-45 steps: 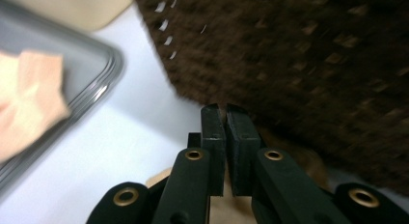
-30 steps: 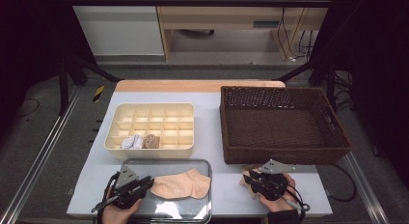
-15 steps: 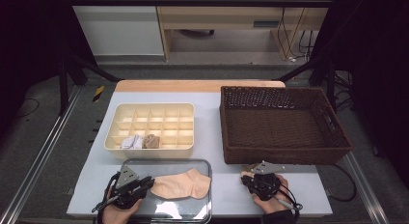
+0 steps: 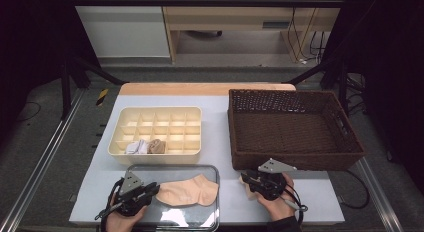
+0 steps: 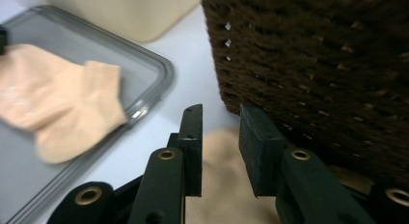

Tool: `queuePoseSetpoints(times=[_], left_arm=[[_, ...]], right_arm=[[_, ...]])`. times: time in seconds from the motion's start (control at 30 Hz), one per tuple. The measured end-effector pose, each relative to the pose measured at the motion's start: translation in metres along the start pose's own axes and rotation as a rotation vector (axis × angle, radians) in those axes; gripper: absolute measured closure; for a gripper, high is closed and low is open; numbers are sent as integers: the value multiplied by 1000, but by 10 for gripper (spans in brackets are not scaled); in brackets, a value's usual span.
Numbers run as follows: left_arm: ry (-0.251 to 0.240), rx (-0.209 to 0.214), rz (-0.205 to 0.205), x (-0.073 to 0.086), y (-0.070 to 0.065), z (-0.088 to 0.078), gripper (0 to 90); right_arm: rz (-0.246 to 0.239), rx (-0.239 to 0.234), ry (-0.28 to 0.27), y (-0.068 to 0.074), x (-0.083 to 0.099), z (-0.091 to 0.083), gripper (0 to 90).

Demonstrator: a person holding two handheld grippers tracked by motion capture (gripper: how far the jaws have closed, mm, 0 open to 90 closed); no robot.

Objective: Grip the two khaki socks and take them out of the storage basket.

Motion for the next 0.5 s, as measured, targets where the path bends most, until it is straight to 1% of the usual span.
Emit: queuePoseSetpoints(times=[0.07,0.17,0.27,0.3,0.37,0.4,0.43,0.47,0.5], left_arm=[[0,0,0,0,0,0,781],[0,1,0,0,0,0,781],[-1,0,1,0,0,0,781],[0,1,-1,0,-1,0,781],[1,2,0,0,-1,0,781],[1,3,-1,0,-1,0,781],[1,4,-1,0,-1,1,781],[2,3,0,0,-1,1,781],[1,4,0,0,-1,0,781]], right_arm=[[-32,3,-13,1,2,-10,716],[-39,2,-12,-1,11,-21,720],[-43,-13,25,-3,24,-25,748],[-38,-18,41,-3,28,-26,765],[-37,-34,75,-3,35,-24,766],[-43,-30,83,-3,37,-21,752],[-43,-29,99,-3,39,-19,715],[-53,-32,114,-2,40,-16,661],[-72,-28,125,-2,41,-11,628]])
Point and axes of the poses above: each handheld gripper's, and its own axes: z roughly forward along the jaws, x roughly out of its underside, y roughly to its left, the point moved 6 cm from there along z, roughly forward along the jaws, and after that the axes turned 11 degrees about y, right-handed, at the moved point
